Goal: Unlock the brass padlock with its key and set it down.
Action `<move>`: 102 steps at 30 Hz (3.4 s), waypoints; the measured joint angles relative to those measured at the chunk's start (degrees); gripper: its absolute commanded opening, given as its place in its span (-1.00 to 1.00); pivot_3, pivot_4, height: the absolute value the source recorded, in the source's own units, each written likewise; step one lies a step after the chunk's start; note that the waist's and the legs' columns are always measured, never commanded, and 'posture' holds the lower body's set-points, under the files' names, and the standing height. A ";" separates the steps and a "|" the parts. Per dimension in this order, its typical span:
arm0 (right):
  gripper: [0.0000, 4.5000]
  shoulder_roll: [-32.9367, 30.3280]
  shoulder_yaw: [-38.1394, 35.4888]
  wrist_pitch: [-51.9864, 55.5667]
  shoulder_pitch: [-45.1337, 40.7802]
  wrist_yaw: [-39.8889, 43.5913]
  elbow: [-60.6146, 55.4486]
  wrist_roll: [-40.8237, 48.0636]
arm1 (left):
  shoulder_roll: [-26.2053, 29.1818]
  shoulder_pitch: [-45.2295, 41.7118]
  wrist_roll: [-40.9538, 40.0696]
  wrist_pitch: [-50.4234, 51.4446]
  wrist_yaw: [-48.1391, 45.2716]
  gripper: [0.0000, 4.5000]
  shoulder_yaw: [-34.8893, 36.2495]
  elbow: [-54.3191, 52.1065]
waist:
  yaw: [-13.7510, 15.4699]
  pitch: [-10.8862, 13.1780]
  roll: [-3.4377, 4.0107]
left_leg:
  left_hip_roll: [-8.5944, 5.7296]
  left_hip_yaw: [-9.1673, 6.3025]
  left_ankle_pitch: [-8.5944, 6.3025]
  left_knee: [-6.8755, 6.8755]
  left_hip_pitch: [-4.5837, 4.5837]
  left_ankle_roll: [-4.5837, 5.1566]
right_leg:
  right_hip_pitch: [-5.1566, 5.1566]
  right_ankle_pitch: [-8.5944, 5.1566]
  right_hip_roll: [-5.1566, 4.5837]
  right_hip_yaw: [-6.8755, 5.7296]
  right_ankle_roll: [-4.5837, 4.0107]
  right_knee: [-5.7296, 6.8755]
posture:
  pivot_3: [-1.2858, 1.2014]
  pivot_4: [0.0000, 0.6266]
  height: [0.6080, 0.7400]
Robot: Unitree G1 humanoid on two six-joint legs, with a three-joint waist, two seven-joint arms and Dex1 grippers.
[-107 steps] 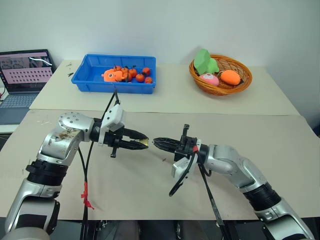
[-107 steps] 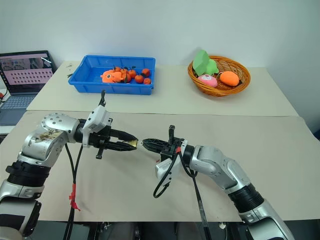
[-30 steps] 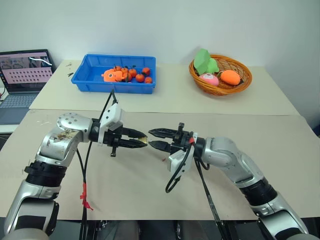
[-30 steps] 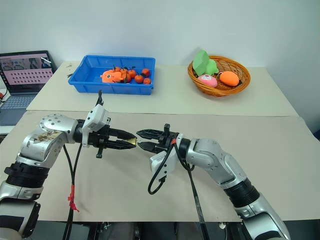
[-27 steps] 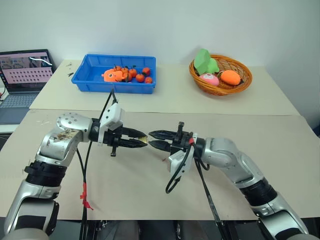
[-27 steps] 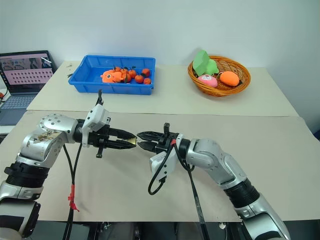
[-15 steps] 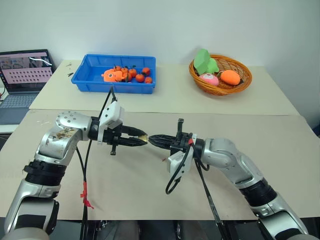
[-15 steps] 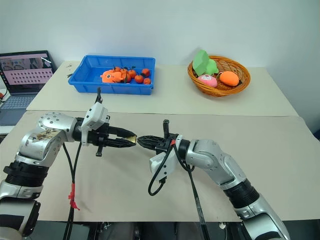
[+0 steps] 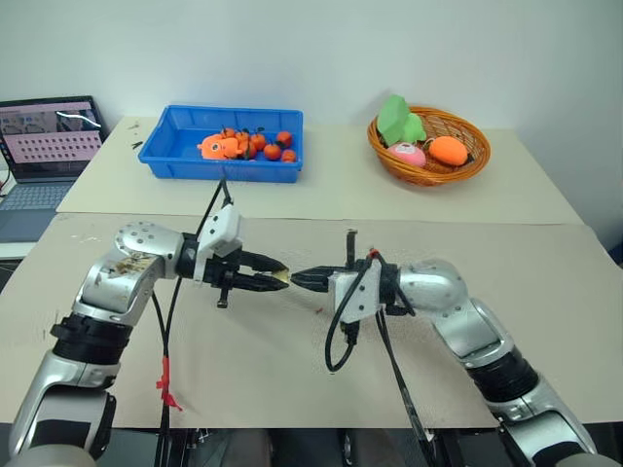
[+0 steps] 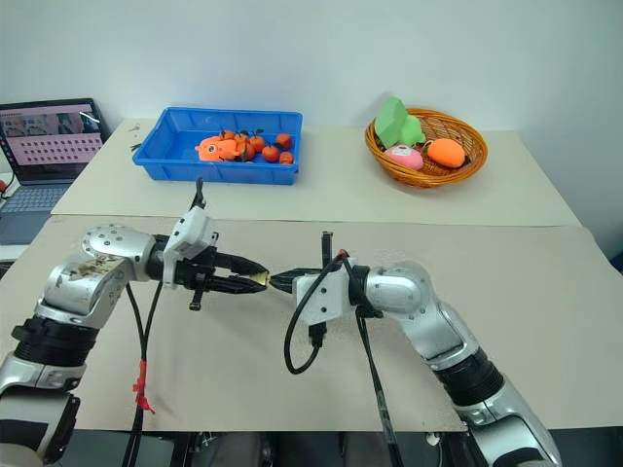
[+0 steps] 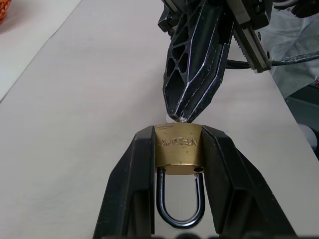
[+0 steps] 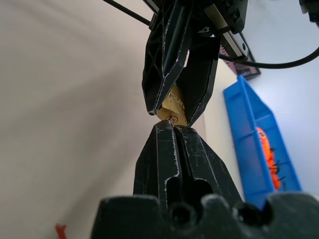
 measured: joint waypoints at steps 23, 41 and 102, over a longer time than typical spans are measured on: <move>0.10 -2.03 1.74 -18.54 -0.24 -15.28 5.15 -16.75 | 0.09 0.24 -0.09 0.27 1.46 -0.63 0.27 -0.40 | 0.03 0.00 0.00 | -0.01 0.04 0.00 0.00 -0.01 -0.01 | -0.04 -0.02 -0.01 0.00 0.01 -0.02 | 0.03 -0.52 1.00; 0.10 0.21 2.20 -29.03 -2.16 -24.02 9.33 -26.97 | 0.11 -0.07 -0.04 0.19 1.32 -0.63 0.30 -0.38 | -0.16 0.01 -0.01 | -0.01 0.01 0.00 -0.01 -0.01 0.00 | -0.03 -0.02 0.00 0.00 -0.02 0.00 | 0.03 -0.52 1.00; -0.92 1.65 1.99 -27.69 -1.69 -22.77 8.52 -26.79 | -0.46 -1.32 -2.39 -0.01 1.12 -0.63 1.24 0.37 | -0.15 0.01 -0.02 | 0.00 0.01 0.00 -0.01 0.00 0.00 | -0.03 -0.02 0.00 0.00 -0.02 0.01 | 0.03 -0.52 1.00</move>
